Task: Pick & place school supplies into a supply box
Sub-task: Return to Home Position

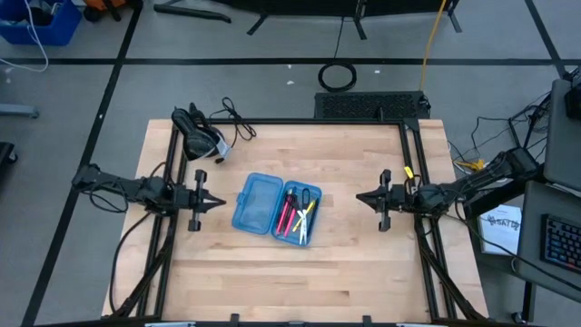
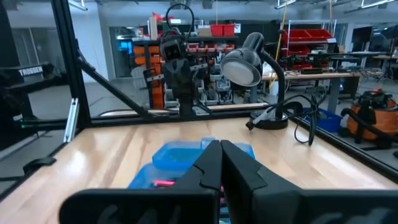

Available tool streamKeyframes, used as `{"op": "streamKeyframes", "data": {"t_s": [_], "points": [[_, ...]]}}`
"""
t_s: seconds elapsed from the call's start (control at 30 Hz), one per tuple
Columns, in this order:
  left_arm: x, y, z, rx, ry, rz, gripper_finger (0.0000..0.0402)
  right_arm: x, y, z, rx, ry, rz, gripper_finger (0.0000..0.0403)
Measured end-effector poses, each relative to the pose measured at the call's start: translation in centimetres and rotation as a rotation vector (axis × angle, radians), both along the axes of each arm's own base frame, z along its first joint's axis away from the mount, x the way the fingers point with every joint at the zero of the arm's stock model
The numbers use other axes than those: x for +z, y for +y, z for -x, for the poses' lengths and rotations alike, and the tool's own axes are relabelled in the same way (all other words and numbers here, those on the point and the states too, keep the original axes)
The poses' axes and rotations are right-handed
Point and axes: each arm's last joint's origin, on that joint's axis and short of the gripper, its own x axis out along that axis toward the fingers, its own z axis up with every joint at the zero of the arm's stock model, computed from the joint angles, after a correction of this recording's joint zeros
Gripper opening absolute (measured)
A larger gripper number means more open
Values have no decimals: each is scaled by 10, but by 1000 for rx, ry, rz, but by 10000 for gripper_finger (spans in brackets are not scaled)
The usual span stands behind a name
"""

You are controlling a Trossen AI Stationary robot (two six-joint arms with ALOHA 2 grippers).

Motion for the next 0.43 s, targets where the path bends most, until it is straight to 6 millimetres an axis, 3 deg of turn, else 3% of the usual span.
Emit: {"op": "streamKeyframes", "data": {"t_s": [0.43], "points": [[-3,0,-1,3,51,128,22,1,0,0,0,-16,-13,0]]}}
